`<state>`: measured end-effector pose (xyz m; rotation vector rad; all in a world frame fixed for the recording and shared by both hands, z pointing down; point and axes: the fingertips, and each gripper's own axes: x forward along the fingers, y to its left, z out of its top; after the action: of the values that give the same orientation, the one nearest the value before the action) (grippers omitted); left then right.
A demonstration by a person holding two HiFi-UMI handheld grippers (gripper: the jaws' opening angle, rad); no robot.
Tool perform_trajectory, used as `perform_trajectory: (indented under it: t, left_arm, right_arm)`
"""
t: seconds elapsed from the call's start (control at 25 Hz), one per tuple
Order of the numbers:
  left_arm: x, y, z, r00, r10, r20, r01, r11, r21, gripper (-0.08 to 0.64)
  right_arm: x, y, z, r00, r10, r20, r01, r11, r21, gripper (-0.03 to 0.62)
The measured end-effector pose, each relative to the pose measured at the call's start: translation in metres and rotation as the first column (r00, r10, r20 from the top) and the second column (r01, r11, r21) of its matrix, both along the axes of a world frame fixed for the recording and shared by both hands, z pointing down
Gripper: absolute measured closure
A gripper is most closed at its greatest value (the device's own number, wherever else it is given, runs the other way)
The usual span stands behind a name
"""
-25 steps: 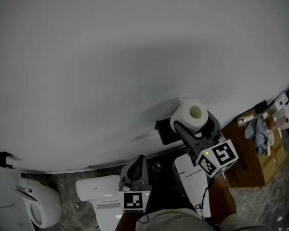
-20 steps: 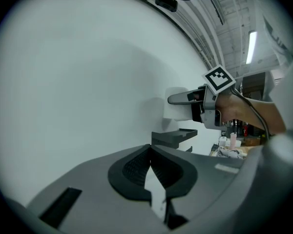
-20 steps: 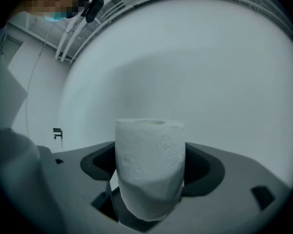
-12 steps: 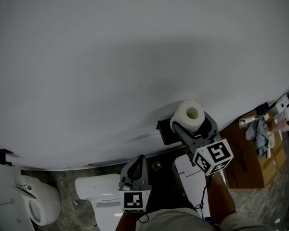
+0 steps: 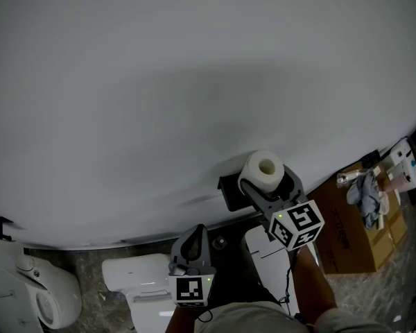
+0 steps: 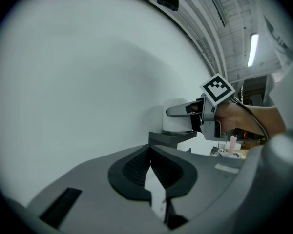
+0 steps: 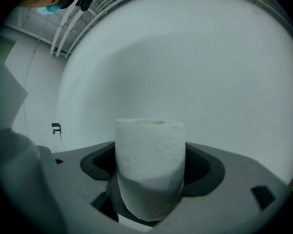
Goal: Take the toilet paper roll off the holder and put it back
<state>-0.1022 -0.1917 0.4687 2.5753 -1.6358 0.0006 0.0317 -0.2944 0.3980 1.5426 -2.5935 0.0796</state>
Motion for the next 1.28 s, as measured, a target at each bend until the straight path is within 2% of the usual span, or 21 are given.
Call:
perform_trajectory:
  t: [0.24, 0.48, 0.6, 0.76, 0.96, 1.08, 1.16, 1.28]
  left_arm:
    - [0.001, 0.001, -0.005, 1.000, -0.014, -0.027, 0.014, 1.000, 0.006, 0.557]
    - [-0.003, 0.002, -0.008, 1.000, -0.022, -0.013, 0.022, 0.999, 0.026, 0.557]
    - [-0.003, 0.003, -0.007, 0.999, -0.026, -0.022, 0.026, 1.000, 0.006, 0.557]
    - [-0.003, 0.004, -0.006, 1.000, -0.009, 0.028, 0.008, 1.000, 0.011, 0.557]
    - [-0.003, 0.003, -0.008, 1.000, -0.020, -0.014, 0.020, 1.000, 0.011, 0.557]
    - [-0.001, 0.003, -0.007, 1.000, -0.008, -0.005, 0.008, 1.000, 0.014, 0.557]
    - [-0.002, 0.003, -0.008, 1.000, -0.010, -0.024, 0.010, 1.000, 0.014, 0.558]
    - [-0.002, 0.003, -0.004, 1.000, 0.003, -0.006, -0.003, 1.000, 0.004, 0.557]
  right_arm:
    - [0.000, 0.001, 0.005, 1.000, 0.003, -0.010, -0.003, 1.000, -0.015, 0.229]
    - [-0.003, -0.001, 0.005, 1.000, 0.004, -0.031, -0.004, 1.000, -0.007, 0.229]
    - [-0.003, 0.000, 0.007, 0.999, 0.002, -0.050, -0.002, 1.000, -0.009, 0.227]
    - [-0.003, -0.001, 0.008, 0.998, 0.005, -0.062, -0.006, 1.000, -0.015, 0.229]
    - [-0.004, -0.002, 0.013, 0.995, 0.008, -0.099, -0.011, 1.000, -0.025, 0.229]
    - [-0.003, -0.002, 0.012, 0.994, 0.014, -0.104, -0.017, 0.999, -0.028, 0.229]
    - [-0.004, -0.003, 0.012, 0.995, 0.015, -0.103, -0.018, 0.999, -0.032, 0.227]
    - [-0.004, -0.003, 0.013, 0.994, 0.016, -0.107, -0.020, 0.999, -0.034, 0.229]
